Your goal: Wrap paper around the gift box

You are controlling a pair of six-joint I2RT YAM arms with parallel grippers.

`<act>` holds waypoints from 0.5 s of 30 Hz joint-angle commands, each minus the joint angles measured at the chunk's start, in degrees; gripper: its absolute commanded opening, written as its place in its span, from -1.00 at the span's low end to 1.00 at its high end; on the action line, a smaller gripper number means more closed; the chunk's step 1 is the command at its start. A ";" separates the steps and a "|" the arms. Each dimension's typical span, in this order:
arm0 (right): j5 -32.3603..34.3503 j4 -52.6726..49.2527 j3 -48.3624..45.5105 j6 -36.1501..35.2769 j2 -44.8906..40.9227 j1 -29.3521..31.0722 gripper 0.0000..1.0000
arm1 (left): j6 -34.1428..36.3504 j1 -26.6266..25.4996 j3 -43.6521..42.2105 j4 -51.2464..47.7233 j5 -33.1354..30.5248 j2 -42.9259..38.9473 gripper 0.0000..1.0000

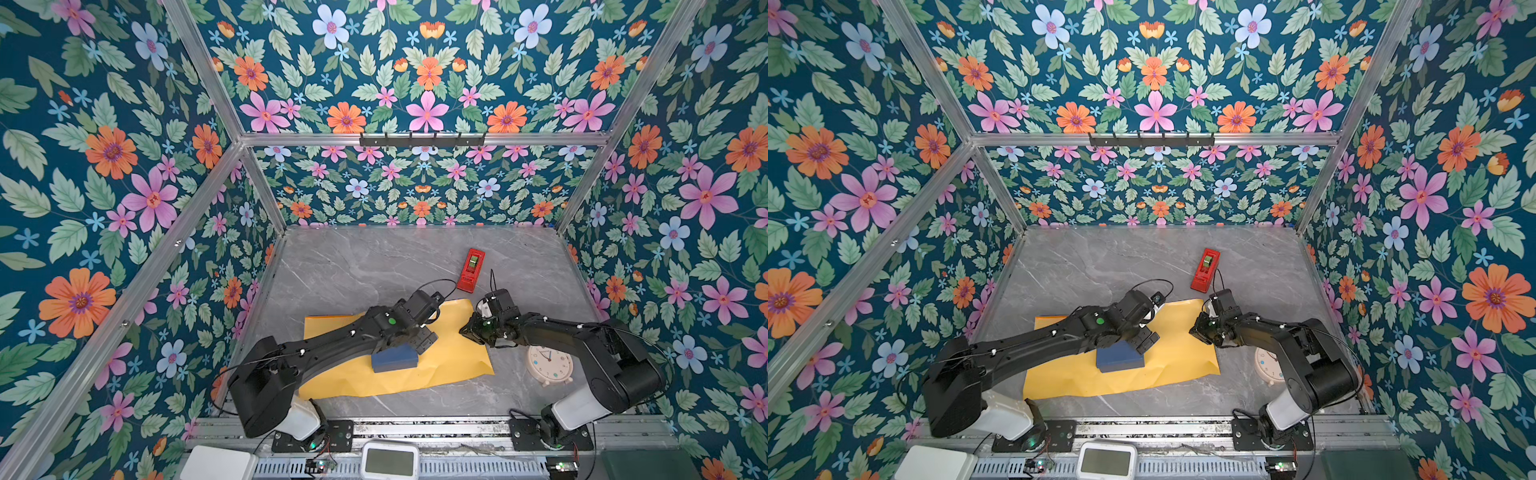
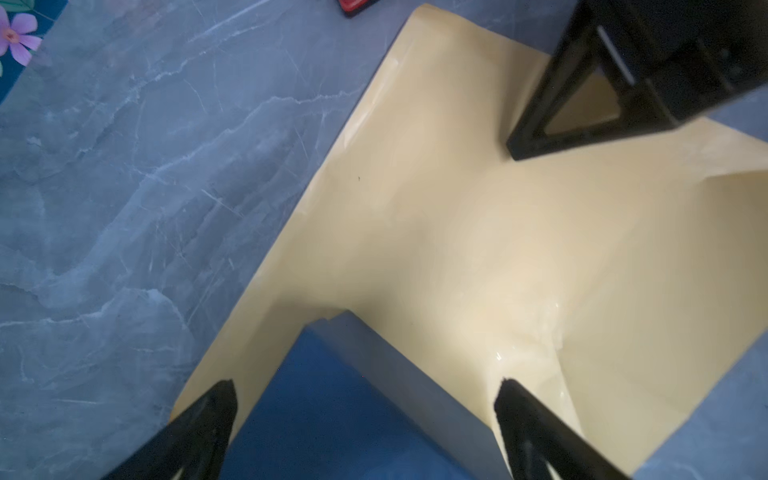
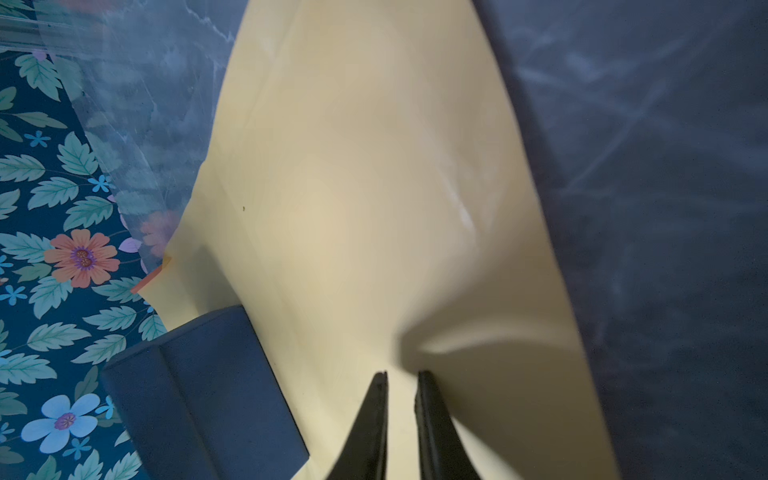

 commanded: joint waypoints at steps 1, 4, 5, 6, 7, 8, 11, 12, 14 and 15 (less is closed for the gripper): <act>4.98 -6.07 0.17 -1.33 0.90 -0.13 -0.65 | 5.10 -2.04 -4.25 1.26 1.15 -5.63 0.99; 4.50 -6.06 0.96 -1.71 1.71 -0.06 -0.65 | 9.44 -3.11 -7.76 1.29 2.11 -11.24 0.99; 4.32 -5.97 1.14 -1.73 1.87 -0.05 -0.65 | 11.11 -3.10 -8.93 0.72 2.98 -12.66 0.99; 4.24 -5.95 1.23 -1.80 1.89 -0.05 -0.66 | 13.21 -3.26 -10.05 -0.20 3.25 -13.90 0.99; 4.21 -5.85 1.26 -1.82 1.89 -0.03 -0.65 | 14.57 -3.28 -10.85 -1.05 3.09 -14.66 0.99; 4.16 -5.80 1.36 -1.82 1.89 -0.05 -0.66 | 16.16 -3.31 -11.70 -2.36 2.51 -15.31 0.99; 4.15 -5.64 1.28 -1.88 1.80 -0.15 -0.66 | 20.64 -3.32 -13.13 -6.10 1.10 -15.79 0.99; 4.15 -5.61 1.23 -1.88 1.85 -0.06 -0.66 | 21.97 -3.33 -13.81 -6.31 0.71 -15.71 0.99; 3.85 -5.18 1.32 -1.86 2.06 -0.10 -0.66 | 23.43 -3.33 -14.85 -5.82 0.01 -15.53 0.99; 3.66 -4.99 1.33 -1.90 2.24 -0.06 -0.66 | 24.26 -3.26 -15.23 -5.15 -0.42 -15.33 0.99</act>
